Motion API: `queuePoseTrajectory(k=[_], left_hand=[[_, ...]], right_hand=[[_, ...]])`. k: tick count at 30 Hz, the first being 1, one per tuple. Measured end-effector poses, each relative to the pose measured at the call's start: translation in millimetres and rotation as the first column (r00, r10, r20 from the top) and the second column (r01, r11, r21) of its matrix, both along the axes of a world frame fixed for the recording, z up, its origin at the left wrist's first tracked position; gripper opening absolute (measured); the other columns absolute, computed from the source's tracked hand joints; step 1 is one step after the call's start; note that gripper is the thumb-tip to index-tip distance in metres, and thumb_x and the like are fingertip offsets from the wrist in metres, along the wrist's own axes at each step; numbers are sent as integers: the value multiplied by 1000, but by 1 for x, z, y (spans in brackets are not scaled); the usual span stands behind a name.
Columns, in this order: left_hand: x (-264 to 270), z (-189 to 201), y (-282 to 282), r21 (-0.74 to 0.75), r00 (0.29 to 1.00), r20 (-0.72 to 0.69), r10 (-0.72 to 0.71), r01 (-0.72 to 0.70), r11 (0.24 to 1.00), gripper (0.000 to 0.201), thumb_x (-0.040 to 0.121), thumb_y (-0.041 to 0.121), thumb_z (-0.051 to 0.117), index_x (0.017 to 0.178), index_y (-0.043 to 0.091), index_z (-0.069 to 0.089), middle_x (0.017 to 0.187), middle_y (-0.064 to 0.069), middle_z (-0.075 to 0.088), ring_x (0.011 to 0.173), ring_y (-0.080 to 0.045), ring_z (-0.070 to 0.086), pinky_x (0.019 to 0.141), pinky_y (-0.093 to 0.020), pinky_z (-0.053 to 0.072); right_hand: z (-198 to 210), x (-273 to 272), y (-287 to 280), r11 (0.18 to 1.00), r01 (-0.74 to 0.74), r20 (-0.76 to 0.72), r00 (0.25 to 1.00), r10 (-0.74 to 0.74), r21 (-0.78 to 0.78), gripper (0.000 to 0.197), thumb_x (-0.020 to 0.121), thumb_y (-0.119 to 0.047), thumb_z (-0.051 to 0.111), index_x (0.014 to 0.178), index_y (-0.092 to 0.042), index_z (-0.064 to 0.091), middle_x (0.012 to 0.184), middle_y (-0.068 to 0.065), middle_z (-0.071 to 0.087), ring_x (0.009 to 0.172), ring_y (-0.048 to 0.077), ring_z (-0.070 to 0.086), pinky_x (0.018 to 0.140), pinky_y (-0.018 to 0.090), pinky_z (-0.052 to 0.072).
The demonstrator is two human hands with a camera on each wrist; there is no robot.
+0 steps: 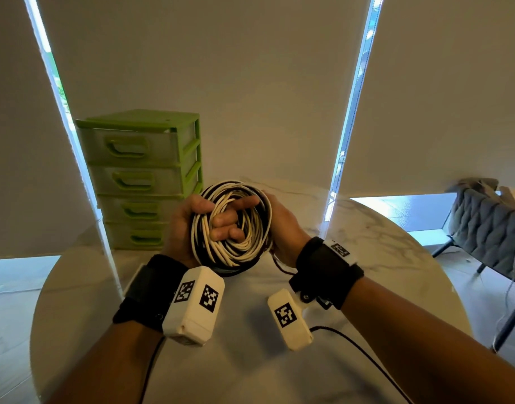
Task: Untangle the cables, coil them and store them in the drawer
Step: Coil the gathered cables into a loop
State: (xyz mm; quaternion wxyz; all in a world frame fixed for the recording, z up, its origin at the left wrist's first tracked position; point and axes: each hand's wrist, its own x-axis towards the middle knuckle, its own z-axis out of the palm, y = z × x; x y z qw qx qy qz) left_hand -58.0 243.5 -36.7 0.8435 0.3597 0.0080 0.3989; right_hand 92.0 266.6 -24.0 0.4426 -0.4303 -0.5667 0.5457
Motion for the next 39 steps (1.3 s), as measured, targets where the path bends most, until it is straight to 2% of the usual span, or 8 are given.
queuePoseTrajectory(k=[7, 13, 16, 19, 24, 28, 35, 39], left_hand=[[0, 1, 0, -35, 992, 73, 103, -101, 994, 59, 83, 11, 47, 134, -17, 37, 76, -16, 62, 67, -26, 62, 90, -33, 46], [0, 5, 5, -63, 903, 101, 417, -413, 909, 63, 65, 11, 68, 122, -12, 54, 58, -2, 55, 53, -16, 58, 72, -28, 55], [-4, 7, 7, -100, 814, 71, 576, -569, 816, 72, 52, 18, 73, 117, -6, 54, 53, 6, 47, 53, -10, 50, 66, -21, 53], [-9, 6, 13, -111, 720, -11, 694, -691, 715, 61, 65, 24, 62, 118, -4, 52, 53, 6, 46, 62, -11, 44, 70, -22, 49], [-4, 8, 12, -78, 643, -89, 761, -766, 638, 35, 84, 21, 49, 109, -2, 54, 54, 3, 44, 55, -11, 46, 67, -24, 44], [-9, 7, 19, 53, 477, -224, 850, -865, 500, 12, 78, 13, 55, 88, 7, 52, 56, 2, 44, 48, -13, 44, 54, -25, 42], [12, 2, 9, 246, 583, -445, 680, -650, 719, 24, 84, 18, 57, 62, 10, 53, 53, -4, 47, 44, -16, 47, 45, -23, 41], [34, 5, -4, 103, 777, -415, 473, -476, 873, 51, 98, 27, 37, 61, 7, 67, 52, -2, 45, 41, -11, 44, 44, -20, 43]], right_hand=[[-21, -10, 13, 981, -99, -196, 978, 66, -167, 77, 82, -74, 29, 119, -16, 66, 137, 32, 44, 108, 40, 51, 67, 32, 30], [-23, -16, -6, 987, -46, -165, 986, 19, -156, 68, 97, -62, 17, 99, -10, 61, 63, 9, 46, 49, 14, 38, 43, 19, 25], [-27, -22, -31, 995, -8, 9, 1000, 9, -95, 63, 100, -57, 13, 77, -12, 51, 53, 1, 38, 41, 10, 29, 43, 23, 23], [-30, -24, -48, 997, -72, 232, 971, 64, 25, 58, 102, -49, 17, 90, -12, 59, 59, -7, 44, 49, 6, 37, 50, 21, 30], [-13, -7, -54, 961, -244, 549, 824, 136, 129, 44, 104, -30, 26, 108, -9, 64, 68, -14, 46, 60, 2, 43, 58, 18, 33], [17, 14, -75, 821, -543, 847, 508, 155, 176, 29, 100, -28, 41, 94, -13, 65, 76, -1, 62, 70, 16, 58, 67, 33, 51], [95, 25, -61, 673, -640, 901, 425, -90, 370, 18, 93, -31, 60, 83, -19, 69, 71, -7, 64, 65, 9, 56, 63, 26, 48], [106, 19, -39, 639, -640, 872, 478, -104, 426, 13, 88, -31, 67, 87, -21, 74, 79, -11, 71, 75, 6, 64, 77, 32, 55]])
